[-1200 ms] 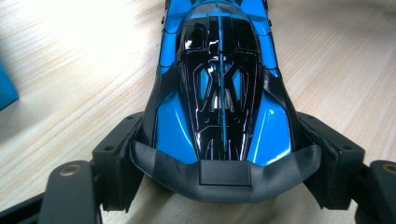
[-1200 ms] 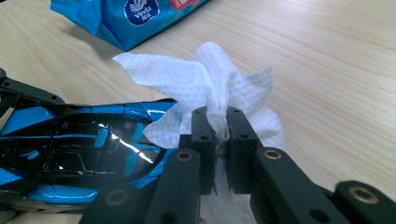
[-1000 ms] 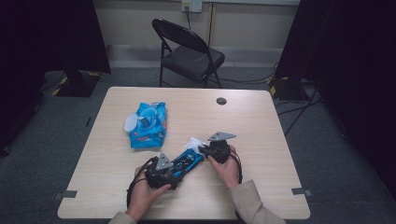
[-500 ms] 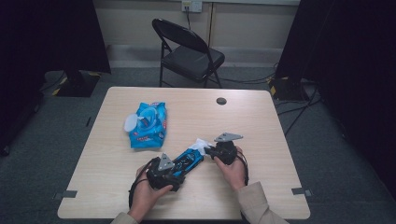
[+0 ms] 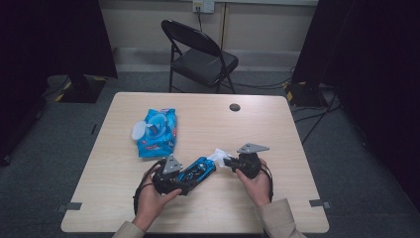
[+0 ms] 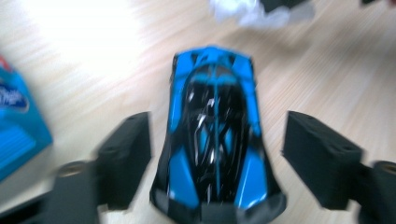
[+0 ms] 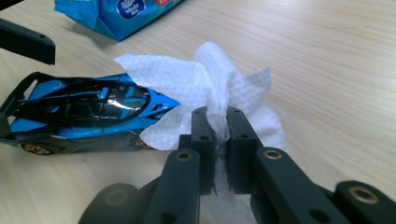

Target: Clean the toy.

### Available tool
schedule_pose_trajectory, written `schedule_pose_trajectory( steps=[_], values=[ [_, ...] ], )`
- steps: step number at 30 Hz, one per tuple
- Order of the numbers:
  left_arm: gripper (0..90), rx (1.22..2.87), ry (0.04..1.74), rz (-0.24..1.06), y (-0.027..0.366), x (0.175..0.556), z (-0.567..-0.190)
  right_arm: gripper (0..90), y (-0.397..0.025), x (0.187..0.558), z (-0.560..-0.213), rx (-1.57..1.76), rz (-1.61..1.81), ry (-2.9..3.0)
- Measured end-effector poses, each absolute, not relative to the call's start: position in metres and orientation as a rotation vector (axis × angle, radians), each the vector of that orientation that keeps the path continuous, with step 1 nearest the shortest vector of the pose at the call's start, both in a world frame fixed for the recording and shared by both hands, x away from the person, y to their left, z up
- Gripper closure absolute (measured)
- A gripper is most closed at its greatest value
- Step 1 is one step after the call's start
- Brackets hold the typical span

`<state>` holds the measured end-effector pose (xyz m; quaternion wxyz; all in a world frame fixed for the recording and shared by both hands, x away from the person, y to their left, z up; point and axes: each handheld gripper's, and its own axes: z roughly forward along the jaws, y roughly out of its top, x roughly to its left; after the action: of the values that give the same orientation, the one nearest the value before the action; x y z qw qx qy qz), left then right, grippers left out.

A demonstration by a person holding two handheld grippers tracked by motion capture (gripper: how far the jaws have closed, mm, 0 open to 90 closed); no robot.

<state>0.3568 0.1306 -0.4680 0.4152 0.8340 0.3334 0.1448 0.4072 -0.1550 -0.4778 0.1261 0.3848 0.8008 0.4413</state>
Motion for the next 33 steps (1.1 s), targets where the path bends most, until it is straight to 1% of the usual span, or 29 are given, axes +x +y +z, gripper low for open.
schedule_pose_trajectory(
  steps=[2,4,6,11,17,20,24,33],
  values=[
    [33.1,2.115,0.828,0.362,0.128,0.361,-0.466,84.0,-0.156,0.405,-0.479,1.122,1.286,2.337],
    [35.4,2.133,0.83,0.344,0.123,0.367,-0.467,84.0,-0.155,0.403,-0.48,1.121,1.287,2.345],
    [41.9,2.17,0.833,0.333,0.119,0.373,-0.466,84.0,-0.154,0.401,-0.482,1.116,1.285,2.354],
    [44.2,2.168,0.855,0.292,0.109,0.382,-0.469,83.9,-0.153,0.394,-0.483,1.083,1.269,2.384],
    [43.7,2.21,0.843,0.316,0.099,0.385,-0.473,83.7,-0.158,0.391,-0.487,1.092,1.262,2.387],
    [44.5,2.205,0.847,0.319,0.099,0.385,-0.473,83.6,-0.158,0.391,-0.489,1.096,1.26,2.387],
    [47.0,2.229,0.833,0.336,0.098,0.385,-0.473,83.6,-0.153,0.391,-0.493,1.093,1.242,2.402],
    [46.7,2.263,0.833,0.366,0.093,0.384,-0.472,83.7,-0.142,0.39,-0.498,1.078,1.227,2.436]
  ],
)
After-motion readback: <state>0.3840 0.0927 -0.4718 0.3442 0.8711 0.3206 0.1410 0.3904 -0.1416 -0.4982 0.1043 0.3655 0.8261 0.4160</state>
